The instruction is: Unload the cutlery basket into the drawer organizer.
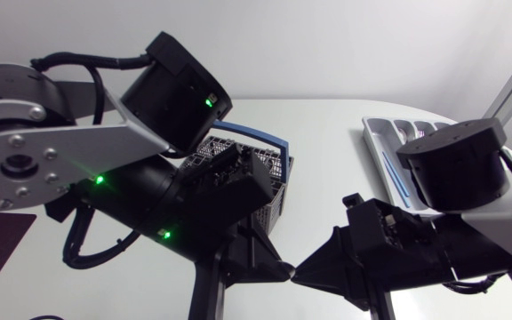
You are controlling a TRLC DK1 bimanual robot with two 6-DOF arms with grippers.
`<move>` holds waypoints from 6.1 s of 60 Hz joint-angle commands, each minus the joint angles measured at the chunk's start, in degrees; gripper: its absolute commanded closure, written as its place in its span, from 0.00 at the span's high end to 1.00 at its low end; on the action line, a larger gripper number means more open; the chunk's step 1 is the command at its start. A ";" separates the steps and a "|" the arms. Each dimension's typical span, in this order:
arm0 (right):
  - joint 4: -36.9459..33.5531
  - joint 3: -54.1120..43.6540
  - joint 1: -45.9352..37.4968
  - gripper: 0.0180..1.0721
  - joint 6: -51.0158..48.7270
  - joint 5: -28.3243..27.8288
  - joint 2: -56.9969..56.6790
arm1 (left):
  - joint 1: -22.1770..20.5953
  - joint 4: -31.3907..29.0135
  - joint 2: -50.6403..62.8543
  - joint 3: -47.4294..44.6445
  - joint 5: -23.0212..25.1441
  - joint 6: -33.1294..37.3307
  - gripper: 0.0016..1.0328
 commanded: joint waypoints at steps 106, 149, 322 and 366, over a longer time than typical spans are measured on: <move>-5.53 22.95 -75.19 0.05 -61.79 4.76 40.70 | 18.11 -3.75 7.90 7.38 -22.41 -17.19 0.74; 11.25 27.52 -78.44 0.06 -70.32 18.73 56.87 | 18.99 -4.28 7.73 4.83 -23.28 -21.32 0.79; -6.76 3.97 -18.32 0.72 -16.00 21.63 14.50 | 21.45 -14.12 24.69 23.99 -20.65 17.53 0.75; -0.79 1.15 -10.24 0.72 -6.25 22.16 14.06 | 19.34 -14.65 29.08 25.13 -21.61 13.93 0.50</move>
